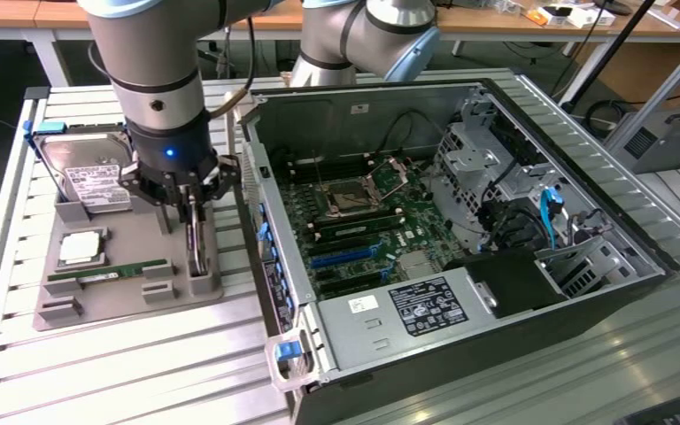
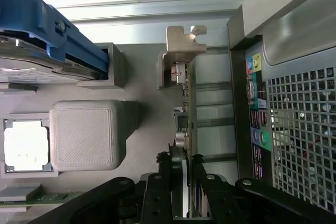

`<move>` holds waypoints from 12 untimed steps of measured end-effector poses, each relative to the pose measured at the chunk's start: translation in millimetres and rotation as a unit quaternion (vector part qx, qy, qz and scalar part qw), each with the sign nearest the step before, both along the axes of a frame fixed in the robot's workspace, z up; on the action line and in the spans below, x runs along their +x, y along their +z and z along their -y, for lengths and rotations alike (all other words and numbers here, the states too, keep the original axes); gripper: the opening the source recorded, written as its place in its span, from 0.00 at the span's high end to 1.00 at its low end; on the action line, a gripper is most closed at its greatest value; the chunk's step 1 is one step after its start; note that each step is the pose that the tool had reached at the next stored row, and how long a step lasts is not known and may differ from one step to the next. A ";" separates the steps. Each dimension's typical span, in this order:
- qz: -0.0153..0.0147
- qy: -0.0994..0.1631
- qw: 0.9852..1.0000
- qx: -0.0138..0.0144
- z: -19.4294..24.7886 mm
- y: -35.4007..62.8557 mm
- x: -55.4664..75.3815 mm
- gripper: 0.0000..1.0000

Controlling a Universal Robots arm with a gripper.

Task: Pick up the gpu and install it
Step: 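Pick up the gpu and move the gpu toward the slot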

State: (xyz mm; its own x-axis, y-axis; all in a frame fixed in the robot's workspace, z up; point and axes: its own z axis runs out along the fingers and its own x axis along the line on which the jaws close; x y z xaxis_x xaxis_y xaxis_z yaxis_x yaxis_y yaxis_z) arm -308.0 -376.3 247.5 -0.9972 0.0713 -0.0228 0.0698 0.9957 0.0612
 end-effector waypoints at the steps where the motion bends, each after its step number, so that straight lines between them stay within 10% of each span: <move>1: 0.000 0.000 1.000 0.000 0.0 0.6 0.0 0.73; 12: 0.000 0.000 1.000 0.000 0.0 6.4 0.0 0.73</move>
State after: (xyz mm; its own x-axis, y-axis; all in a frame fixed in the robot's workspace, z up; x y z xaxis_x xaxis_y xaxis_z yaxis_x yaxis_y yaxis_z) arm -308.0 -376.3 253.9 -0.9972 0.0714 -0.0228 0.0699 0.9957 0.0613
